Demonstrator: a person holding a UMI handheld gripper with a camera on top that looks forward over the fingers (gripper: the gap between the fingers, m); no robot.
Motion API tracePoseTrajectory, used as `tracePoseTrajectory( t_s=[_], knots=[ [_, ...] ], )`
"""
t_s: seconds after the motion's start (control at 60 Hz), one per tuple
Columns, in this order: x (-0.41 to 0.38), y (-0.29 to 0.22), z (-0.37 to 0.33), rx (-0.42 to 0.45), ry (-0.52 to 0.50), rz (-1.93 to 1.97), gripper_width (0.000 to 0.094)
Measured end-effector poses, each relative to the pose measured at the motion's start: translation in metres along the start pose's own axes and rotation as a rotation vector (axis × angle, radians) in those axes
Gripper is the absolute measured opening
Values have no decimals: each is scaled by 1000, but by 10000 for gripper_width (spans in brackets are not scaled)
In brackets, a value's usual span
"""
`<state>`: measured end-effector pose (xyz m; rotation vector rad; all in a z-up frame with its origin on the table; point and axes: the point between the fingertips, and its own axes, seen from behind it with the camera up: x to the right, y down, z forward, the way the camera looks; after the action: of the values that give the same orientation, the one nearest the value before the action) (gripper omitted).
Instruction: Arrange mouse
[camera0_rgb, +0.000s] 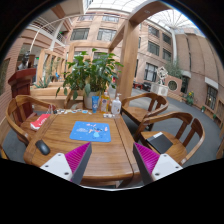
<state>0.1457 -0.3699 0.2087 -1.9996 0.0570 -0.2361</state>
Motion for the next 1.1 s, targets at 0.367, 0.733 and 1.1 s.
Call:
tracePoseTrajectory(
  t_s=[0.367,0.733,1.1],
  knots=[
    [-73,115,22,-147,-121,-68,851],
    [-273,140,45,-158,-416,-134,853],
    [-377,129,123,-172,-461,-162,851]
  ],
)
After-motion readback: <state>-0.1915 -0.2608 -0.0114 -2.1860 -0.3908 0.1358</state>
